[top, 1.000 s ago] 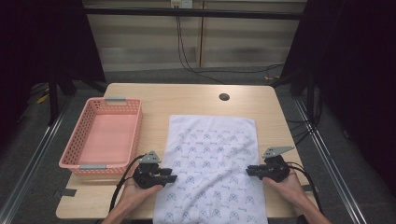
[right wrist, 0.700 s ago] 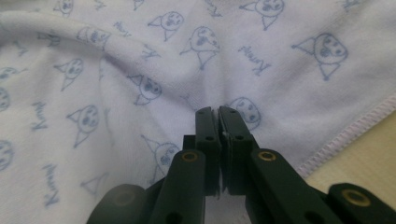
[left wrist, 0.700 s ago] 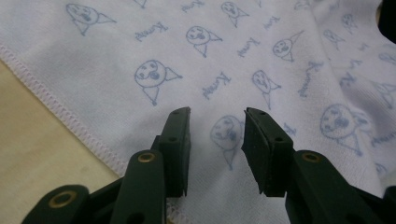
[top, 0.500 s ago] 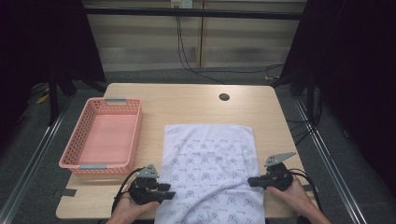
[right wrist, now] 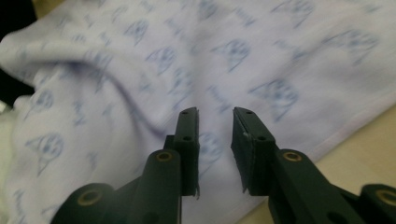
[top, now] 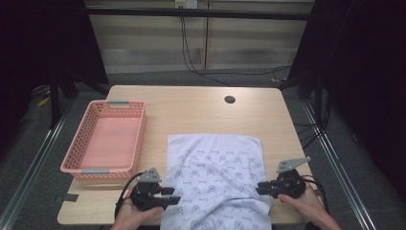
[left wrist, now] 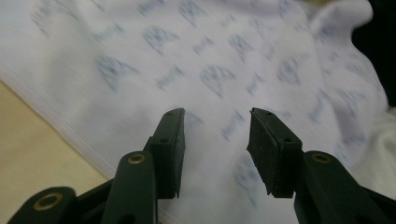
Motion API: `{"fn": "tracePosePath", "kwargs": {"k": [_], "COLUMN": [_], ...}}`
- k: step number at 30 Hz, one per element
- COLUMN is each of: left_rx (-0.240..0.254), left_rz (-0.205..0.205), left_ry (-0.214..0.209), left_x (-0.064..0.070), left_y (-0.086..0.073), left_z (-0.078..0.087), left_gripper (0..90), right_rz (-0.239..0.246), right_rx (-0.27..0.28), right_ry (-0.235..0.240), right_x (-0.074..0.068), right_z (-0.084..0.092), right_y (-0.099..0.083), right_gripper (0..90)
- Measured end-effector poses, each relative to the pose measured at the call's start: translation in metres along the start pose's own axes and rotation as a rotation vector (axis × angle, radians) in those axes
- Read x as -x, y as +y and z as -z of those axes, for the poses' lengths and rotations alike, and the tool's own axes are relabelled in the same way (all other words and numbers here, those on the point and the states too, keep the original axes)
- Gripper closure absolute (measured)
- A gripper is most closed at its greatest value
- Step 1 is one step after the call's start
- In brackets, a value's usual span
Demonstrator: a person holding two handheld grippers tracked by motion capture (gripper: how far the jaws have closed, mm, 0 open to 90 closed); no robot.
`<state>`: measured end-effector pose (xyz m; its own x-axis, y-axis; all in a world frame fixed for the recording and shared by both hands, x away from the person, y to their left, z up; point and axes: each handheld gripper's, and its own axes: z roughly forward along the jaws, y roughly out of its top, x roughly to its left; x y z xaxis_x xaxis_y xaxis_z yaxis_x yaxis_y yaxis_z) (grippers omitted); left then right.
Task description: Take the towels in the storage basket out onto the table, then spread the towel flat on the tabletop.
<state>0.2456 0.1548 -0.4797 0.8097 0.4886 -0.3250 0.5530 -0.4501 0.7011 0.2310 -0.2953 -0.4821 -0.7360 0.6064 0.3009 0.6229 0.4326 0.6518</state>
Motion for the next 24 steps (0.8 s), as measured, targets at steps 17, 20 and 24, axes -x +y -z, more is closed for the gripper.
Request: {"fn": "tracePosePath", "kwargs": {"k": [17, 20, 24], "left_rx": [0.046, 0.053, 0.082], "left_rz": [0.004, 0.025, 0.057], "left_ry": [0.074, 0.085, 0.121], "left_x": [-0.040, -0.044, -0.054], "left_y": [0.046, 0.044, 0.047], "left_z": [-0.040, -0.037, -0.033], "left_gripper": [45.7, 45.6, 45.0], "right_rz": [-0.070, -0.062, -0.097], "right_rx": [0.151, 0.147, 0.132], "right_ry": [-0.249, -0.275, -0.306], "right_x": [0.092, 0.103, 0.121], "right_z": [-0.013, -0.021, -0.031], "right_y": [0.072, 0.078, 0.079], "right_gripper": [49.9, 49.0, 45.7]}}
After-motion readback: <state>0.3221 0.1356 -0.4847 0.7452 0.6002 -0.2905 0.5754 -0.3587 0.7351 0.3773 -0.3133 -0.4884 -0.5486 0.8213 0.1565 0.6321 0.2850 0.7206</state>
